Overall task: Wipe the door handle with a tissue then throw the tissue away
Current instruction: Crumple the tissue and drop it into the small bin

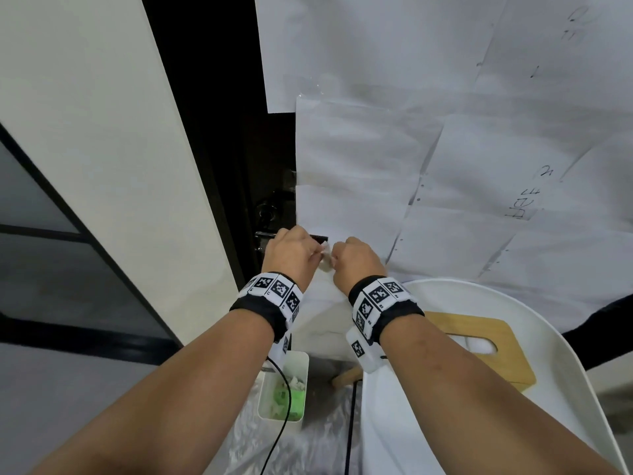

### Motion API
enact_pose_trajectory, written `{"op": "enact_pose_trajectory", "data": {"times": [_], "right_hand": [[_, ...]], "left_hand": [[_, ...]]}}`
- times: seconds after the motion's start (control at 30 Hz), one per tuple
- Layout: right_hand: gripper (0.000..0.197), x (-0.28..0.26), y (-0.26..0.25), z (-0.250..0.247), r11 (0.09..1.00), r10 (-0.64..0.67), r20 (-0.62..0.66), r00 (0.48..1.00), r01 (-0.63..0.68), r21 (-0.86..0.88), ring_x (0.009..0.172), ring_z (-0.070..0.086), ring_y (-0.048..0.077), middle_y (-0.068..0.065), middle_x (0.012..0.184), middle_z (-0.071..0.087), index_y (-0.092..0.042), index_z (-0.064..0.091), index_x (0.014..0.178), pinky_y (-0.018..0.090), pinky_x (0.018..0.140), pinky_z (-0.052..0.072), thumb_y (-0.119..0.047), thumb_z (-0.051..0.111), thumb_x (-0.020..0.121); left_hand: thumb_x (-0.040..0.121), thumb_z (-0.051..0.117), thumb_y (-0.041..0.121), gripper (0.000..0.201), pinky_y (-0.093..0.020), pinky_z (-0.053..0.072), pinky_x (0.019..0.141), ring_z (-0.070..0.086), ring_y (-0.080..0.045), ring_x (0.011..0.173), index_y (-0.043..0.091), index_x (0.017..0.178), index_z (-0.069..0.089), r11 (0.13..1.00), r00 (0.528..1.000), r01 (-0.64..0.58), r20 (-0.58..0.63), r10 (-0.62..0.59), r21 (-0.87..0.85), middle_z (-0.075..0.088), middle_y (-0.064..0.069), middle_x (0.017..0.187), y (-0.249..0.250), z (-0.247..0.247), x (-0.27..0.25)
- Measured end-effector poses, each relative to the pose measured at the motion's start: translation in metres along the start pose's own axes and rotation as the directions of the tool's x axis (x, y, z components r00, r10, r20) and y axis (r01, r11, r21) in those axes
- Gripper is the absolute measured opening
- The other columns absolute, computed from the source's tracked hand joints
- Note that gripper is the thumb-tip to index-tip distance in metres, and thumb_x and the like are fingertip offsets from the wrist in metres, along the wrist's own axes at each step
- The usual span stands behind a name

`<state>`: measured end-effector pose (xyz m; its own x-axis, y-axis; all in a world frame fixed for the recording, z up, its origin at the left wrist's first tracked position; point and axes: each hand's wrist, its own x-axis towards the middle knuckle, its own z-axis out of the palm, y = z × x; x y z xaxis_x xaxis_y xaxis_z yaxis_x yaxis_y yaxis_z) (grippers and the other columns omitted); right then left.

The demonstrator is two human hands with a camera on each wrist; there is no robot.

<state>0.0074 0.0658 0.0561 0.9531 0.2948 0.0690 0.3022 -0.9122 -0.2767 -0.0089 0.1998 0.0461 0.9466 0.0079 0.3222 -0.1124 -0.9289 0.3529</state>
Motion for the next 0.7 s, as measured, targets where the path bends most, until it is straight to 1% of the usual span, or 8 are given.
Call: {"op": "enact_pose_trajectory", "data": {"times": [0.1, 0.17, 0.23, 0.4, 0.53, 0.6, 0.63, 0.7], "right_hand": [[0.015, -0.005, -0.001, 0.011, 0.999, 0.015, 0.029, 0.999, -0.016, 0.028, 0.094, 0.056, 0.031, 0.011, 0.101, 0.054, -0.008, 0.059, 0.101, 0.035, 0.071, 0.046, -0.008, 0.052, 0.088], [0.015, -0.009, -0.006, 0.017, 0.998, 0.022, 0.041, 0.999, -0.025, 0.056, 0.095, 0.057, 0.03, 0.011, 0.101, 0.054, -0.009, 0.058, 0.101, 0.036, 0.075, 0.048, -0.007, 0.052, 0.088], [0.014, -0.011, -0.011, 0.023, 0.995, 0.032, 0.044, 0.999, -0.036, 0.094, 0.095, 0.057, 0.03, 0.011, 0.102, 0.055, -0.009, 0.058, 0.1, 0.037, 0.078, 0.05, -0.005, 0.052, 0.087], [0.02, -0.019, -0.036, 0.044, 0.983, 0.078, 0.06, 0.995, -0.086, 0.162, 0.094, 0.056, 0.028, 0.01, 0.102, 0.053, -0.008, 0.057, 0.099, 0.034, 0.078, 0.048, 0.002, 0.054, 0.081], [0.02, -0.03, -0.058, 0.073, 0.97, 0.118, 0.1, 0.988, -0.136, 0.201, 0.093, 0.057, 0.028, 0.008, 0.101, 0.052, -0.01, 0.057, 0.097, 0.039, 0.082, 0.052, 0.0, 0.054, 0.081], [0.018, -0.037, -0.069, 0.091, 0.963, 0.143, 0.122, 0.982, -0.166, 0.21, 0.093, 0.057, 0.027, 0.009, 0.104, 0.053, -0.01, 0.058, 0.099, 0.034, 0.081, 0.05, -0.002, 0.055, 0.083], [0.019, -0.04, -0.074, 0.099, 0.959, 0.152, 0.133, 0.979, -0.179, 0.221, 0.094, 0.057, 0.027, 0.01, 0.105, 0.053, -0.009, 0.058, 0.1, 0.03, 0.079, 0.046, -0.002, 0.055, 0.083], [0.021, -0.046, -0.08, 0.117, 0.95, 0.165, 0.15, 0.975, -0.199, 0.243, 0.095, 0.057, 0.028, 0.011, 0.107, 0.054, -0.008, 0.06, 0.101, 0.025, 0.076, 0.039, 0.001, 0.055, 0.083]], "left_hand": [[0.089, 0.062, 0.03, 0.017, -0.035, 0.041, 0.089, 0.05, -0.02, 0.1, 0.023, 0.099, 0.073, 0.999, 0.999, 0.035, 0.024, -0.034, -0.017, 0.06, 0.004, 0.102, -0.004, 0.004, -0.011], [0.088, 0.062, 0.028, 0.017, -0.036, 0.044, 0.089, 0.052, -0.02, 0.1, 0.021, 0.1, 0.072, 0.998, 0.999, 0.035, 0.044, -0.033, -0.046, 0.061, 0.003, 0.103, -0.01, 0.004, -0.016], [0.088, 0.062, 0.026, 0.016, -0.037, 0.048, 0.086, 0.056, -0.019, 0.096, 0.019, 0.1, 0.072, 0.996, 0.997, 0.032, 0.068, -0.026, -0.083, 0.061, 0.001, 0.103, -0.018, 0.003, -0.019], [0.087, 0.062, 0.021, 0.012, -0.036, 0.054, 0.076, 0.062, -0.019, 0.084, 0.018, 0.097, 0.068, 0.984, 0.984, 0.088, 0.165, -0.062, -0.155, 0.063, 0.0, 0.097, -0.049, 0.004, -0.034], [0.082, 0.066, 0.015, 0.008, -0.037, 0.055, 0.072, 0.063, -0.019, 0.077, 0.017, 0.089, 0.068, 0.967, 0.974, 0.124, 0.215, -0.075, -0.222, 0.066, -0.002, 0.088, -0.081, 0.012, -0.056], [0.081, 0.067, 0.015, 0.007, -0.037, 0.055, 0.073, 0.063, -0.019, 0.077, 0.017, 0.088, 0.068, 0.961, 0.964, 0.143, 0.253, -0.081, -0.237, 0.067, -0.001, 0.086, -0.099, 0.02, -0.068], [0.081, 0.068, 0.014, 0.007, -0.036, 0.055, 0.073, 0.063, -0.019, 0.077, 0.017, 0.088, 0.068, 0.956, 0.96, 0.152, 0.267, -0.083, -0.25, 0.067, -0.001, 0.085, -0.107, 0.024, -0.074], [0.081, 0.067, 0.012, 0.008, -0.037, 0.055, 0.071, 0.064, -0.02, 0.075, 0.018, 0.086, 0.066, 0.948, 0.952, 0.172, 0.294, -0.09, -0.267, 0.068, -0.001, 0.081, -0.12, 0.032, -0.085]]}}
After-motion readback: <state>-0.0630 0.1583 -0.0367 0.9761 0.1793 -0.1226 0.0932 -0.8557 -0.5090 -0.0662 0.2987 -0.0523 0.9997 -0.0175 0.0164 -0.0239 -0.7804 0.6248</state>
